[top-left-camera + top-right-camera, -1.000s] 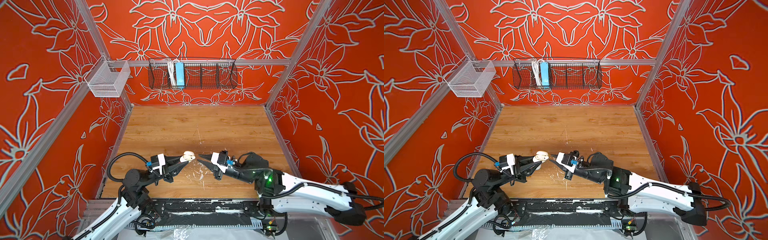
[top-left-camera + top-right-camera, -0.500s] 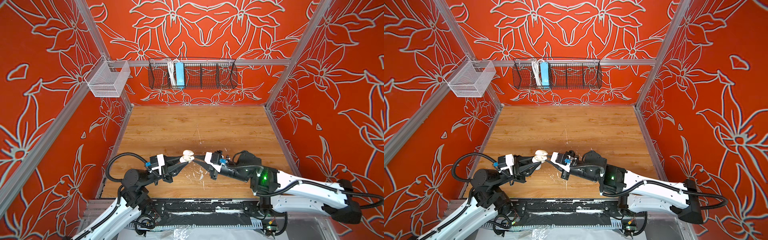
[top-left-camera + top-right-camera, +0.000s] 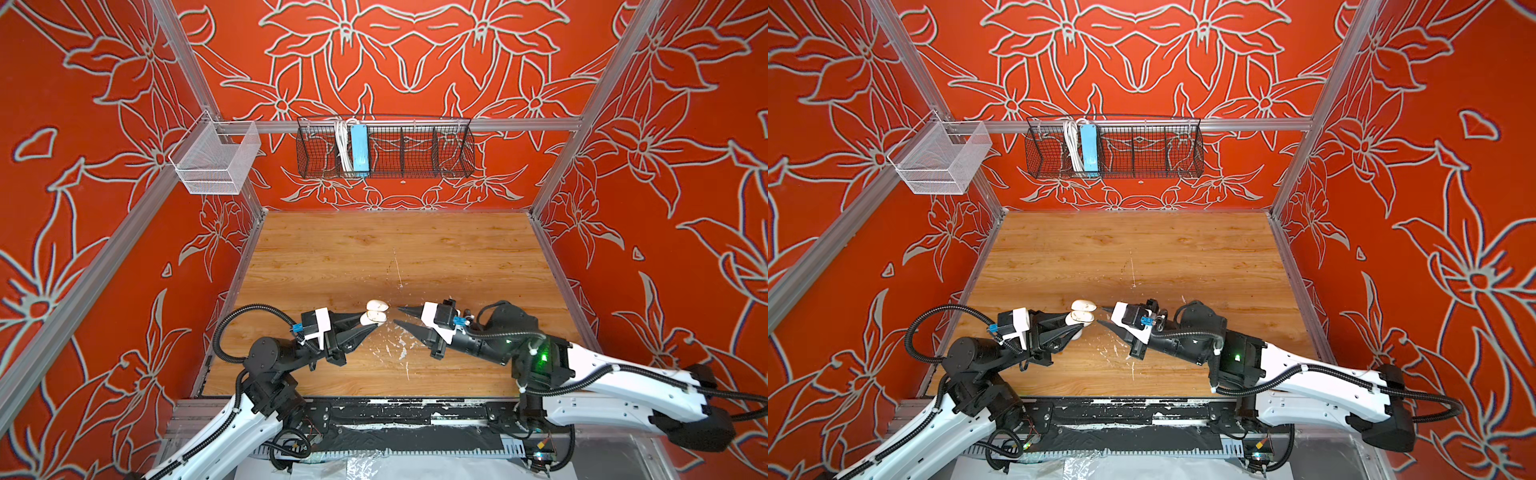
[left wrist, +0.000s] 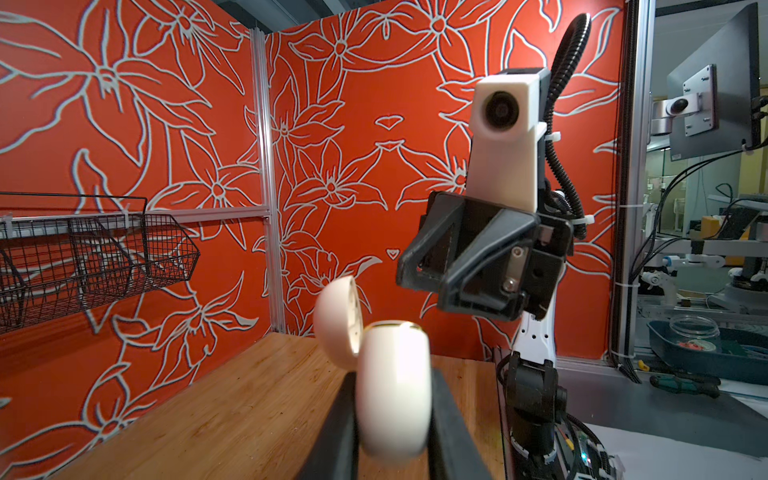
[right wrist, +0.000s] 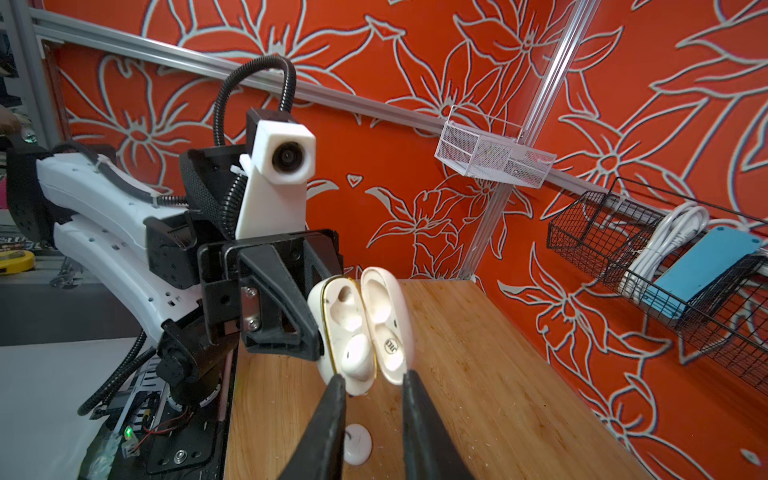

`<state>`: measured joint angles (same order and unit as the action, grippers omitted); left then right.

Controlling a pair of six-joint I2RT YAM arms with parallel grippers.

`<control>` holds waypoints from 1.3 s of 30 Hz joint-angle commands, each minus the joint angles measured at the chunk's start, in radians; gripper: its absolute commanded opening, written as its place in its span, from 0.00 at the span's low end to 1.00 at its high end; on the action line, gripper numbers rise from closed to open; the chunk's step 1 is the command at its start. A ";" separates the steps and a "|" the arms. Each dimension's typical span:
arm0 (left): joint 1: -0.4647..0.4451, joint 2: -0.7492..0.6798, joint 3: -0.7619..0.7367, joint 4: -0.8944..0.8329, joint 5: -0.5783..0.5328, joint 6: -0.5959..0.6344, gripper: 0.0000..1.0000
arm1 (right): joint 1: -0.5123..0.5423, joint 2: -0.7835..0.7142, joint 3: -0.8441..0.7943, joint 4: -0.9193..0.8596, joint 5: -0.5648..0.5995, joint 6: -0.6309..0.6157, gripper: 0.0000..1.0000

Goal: Insert the wireless bluetooth earbuds into the charging case

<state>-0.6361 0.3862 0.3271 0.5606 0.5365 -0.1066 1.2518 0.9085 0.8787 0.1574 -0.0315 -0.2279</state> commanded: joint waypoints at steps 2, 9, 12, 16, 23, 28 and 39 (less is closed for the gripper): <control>-0.005 -0.013 0.018 0.010 0.006 0.002 0.00 | 0.000 0.018 0.045 -0.017 -0.040 0.012 0.25; -0.005 -0.054 -0.013 -0.036 -0.068 0.027 0.00 | -0.007 0.018 0.018 -0.031 0.230 0.090 0.33; 0.002 -0.092 -0.078 -0.049 -0.167 0.044 0.00 | -0.078 0.033 0.019 -0.168 0.346 0.248 0.43; 0.074 -0.099 -0.175 0.017 -0.189 0.000 0.00 | -0.227 0.106 0.005 -0.344 0.307 0.493 0.43; 0.247 -0.074 -0.313 0.200 -0.005 -0.049 0.00 | -0.299 0.303 -0.103 -0.290 0.183 0.658 0.42; 0.246 -0.206 -0.333 0.099 0.043 0.037 0.00 | -0.299 0.492 -0.094 -0.228 0.110 0.748 0.45; 0.246 -0.358 -0.361 -0.018 0.051 0.064 0.00 | -0.299 0.684 -0.030 -0.222 0.148 0.771 0.45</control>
<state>-0.3935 0.0223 0.0090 0.5468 0.5629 -0.0555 0.9546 1.5681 0.8001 -0.0879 0.0994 0.5133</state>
